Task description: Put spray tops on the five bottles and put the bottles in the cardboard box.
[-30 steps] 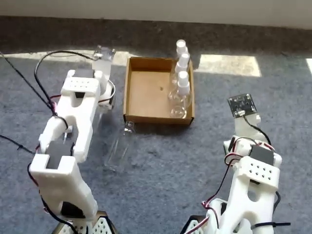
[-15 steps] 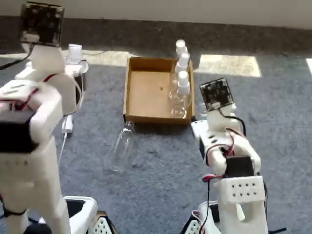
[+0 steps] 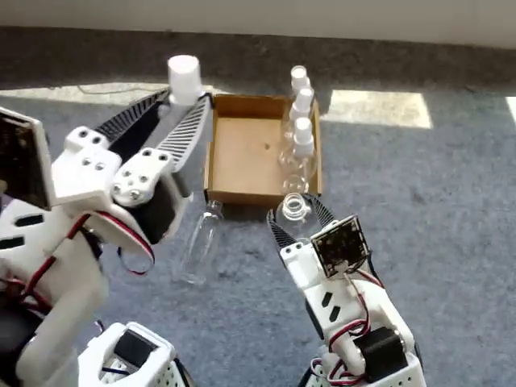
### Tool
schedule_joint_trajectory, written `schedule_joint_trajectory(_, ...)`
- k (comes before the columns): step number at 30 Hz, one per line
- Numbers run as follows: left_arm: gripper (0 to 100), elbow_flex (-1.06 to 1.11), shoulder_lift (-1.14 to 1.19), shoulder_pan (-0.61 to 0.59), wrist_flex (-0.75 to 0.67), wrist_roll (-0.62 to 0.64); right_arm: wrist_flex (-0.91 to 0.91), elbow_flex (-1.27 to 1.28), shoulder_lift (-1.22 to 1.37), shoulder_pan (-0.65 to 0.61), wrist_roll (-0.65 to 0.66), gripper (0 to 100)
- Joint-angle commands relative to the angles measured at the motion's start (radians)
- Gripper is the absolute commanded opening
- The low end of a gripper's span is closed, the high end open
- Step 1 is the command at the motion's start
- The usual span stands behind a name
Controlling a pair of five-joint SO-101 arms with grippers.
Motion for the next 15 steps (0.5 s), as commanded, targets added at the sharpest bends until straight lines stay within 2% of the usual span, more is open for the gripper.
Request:
schedule_joint_trajectory(1,5,0.079,-0.004,0.125,-0.186,-0.003,-0.025,0.031,-0.028,-0.019,-0.017,0.3)
schedule_joint_trajectory(4,5,0.188,-0.004,0.174,-0.31,0.0,-0.025,0.044,-0.027,-0.082,-0.017,0.3)
schedule_joint_trajectory(7,5,0.272,-0.004,0.188,-0.371,0.0,-0.025,0.041,-0.028,-0.134,-0.017,0.3)
schedule_joint_trajectory(15,5,0.344,-0.01,0.189,-0.384,0.005,-0.025,0.038,-0.028,-0.134,-0.106,0.3)
